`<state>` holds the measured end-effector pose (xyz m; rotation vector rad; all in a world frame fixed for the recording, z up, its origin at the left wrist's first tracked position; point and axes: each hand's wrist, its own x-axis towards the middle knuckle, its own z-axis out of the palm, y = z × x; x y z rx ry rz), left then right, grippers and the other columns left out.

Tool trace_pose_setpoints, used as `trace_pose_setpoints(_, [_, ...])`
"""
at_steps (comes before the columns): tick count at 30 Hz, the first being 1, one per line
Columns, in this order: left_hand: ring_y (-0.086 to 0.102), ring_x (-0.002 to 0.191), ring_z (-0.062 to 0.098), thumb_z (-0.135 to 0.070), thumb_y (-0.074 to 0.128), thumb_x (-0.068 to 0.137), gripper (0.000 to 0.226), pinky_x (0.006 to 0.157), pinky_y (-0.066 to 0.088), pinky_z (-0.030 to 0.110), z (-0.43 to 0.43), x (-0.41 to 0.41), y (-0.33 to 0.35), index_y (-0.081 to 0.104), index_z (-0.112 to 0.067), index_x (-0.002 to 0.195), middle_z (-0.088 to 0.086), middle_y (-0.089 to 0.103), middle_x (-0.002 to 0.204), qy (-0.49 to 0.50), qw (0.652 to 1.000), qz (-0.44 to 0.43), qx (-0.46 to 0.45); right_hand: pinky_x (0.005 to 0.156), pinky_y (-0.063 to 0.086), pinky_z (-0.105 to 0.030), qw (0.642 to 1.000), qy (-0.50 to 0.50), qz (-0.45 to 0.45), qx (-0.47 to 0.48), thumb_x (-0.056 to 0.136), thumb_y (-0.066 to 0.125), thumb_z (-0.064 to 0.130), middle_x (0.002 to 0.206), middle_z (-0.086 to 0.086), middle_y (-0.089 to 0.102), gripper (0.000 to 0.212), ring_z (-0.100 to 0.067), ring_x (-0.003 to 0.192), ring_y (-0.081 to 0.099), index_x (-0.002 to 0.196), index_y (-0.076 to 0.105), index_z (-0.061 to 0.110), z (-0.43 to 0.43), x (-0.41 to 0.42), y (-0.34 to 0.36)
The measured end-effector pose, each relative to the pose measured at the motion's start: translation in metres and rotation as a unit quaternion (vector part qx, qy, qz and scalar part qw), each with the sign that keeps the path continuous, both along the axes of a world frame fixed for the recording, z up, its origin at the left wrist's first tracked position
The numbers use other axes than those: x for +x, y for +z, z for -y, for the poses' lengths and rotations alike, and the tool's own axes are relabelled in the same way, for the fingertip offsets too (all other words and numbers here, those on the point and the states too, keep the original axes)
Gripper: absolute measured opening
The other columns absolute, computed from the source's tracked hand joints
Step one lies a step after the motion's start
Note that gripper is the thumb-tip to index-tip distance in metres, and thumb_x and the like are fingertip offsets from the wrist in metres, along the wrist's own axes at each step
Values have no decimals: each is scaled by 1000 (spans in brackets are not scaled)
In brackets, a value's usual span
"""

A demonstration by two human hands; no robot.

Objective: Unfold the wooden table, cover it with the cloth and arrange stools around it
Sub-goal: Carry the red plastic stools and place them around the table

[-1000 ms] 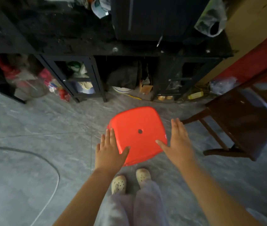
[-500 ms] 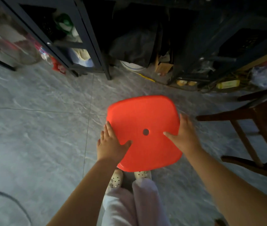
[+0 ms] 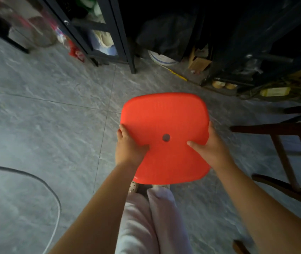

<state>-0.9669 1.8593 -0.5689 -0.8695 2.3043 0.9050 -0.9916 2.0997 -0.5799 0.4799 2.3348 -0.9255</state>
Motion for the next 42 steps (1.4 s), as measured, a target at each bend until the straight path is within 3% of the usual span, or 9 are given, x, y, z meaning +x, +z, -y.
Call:
trace_pose_setpoints(1, [40,130,32,-31,82,65,115,99,38,42,5,0,13,7,-10,149,11,27,149,5,1000,-6,-1,105,42,-42,1000,-1,-6,-6,55,75,64,143,3,48,114,-15,126,51,149,22,27,3,-2,15])
trace_pose_setpoints(5, [43,129,29,-33,81,67,105,97,39,40,29,11,77,18,-13,149,8,37,147,25,999,-35,4,104,42,-38,999,26,-23,3,74,75,42,138,2,53,93,-17,123,54,149,24,26,25,-7,92])
trace_pose_setpoints(13, [50,123,26,-37,79,71,92,93,41,36,84,56,227,30,-16,145,6,50,138,117,985,-123,-18,104,40,-37,984,161,-69,44,80,65,52,149,0,41,96,-23,130,46,152,5,27,83,2,236])
trace_pose_setpoints(19, [52,120,29,-38,78,72,86,90,41,36,149,123,312,34,-14,142,8,52,136,233,954,-175,-66,102,41,-36,947,284,-146,16,81,67,47,147,-4,43,93,-22,129,47,152,13,21,174,21,319])
trace_pose_setpoints(23, [54,115,30,-36,79,71,78,83,40,33,200,189,357,41,-13,136,9,57,129,319,920,-205,-93,99,42,-34,911,372,-178,15,82,67,46,145,-6,45,94,-24,127,49,152,11,16,253,53,362])
trace_pose_setpoints(28, [58,104,22,-37,78,70,57,72,34,28,271,297,401,50,-24,118,-5,61,110,402,873,-246,-123,98,41,-36,864,456,-211,-7,83,64,48,144,-7,47,94,-28,127,49,153,8,18,359,124,403])
trace_pose_setpoints(31, [58,105,21,-32,78,70,61,73,34,26,311,375,423,50,-23,124,-5,61,114,446,842,-263,-151,96,43,-36,832,505,-229,-24,84,65,46,139,-9,53,91,-29,123,53,152,11,17,425,184,423])
trace_pose_setpoints(37, [59,103,28,-39,78,65,72,80,46,37,374,539,452,47,-21,128,3,62,113,543,769,-242,-236,92,46,-36,738,622,-255,-67,81,66,48,135,-8,57,86,-29,119,56,149,24,17,559,318,447])
trace_pose_setpoints(42, [57,108,30,-33,80,66,76,79,40,32,411,659,470,44,-16,131,8,58,121,609,706,-208,-297,90,45,-34,653,706,-253,-110,79,66,52,132,-5,59,82,-27,118,57,145,32,18,652,428,459])
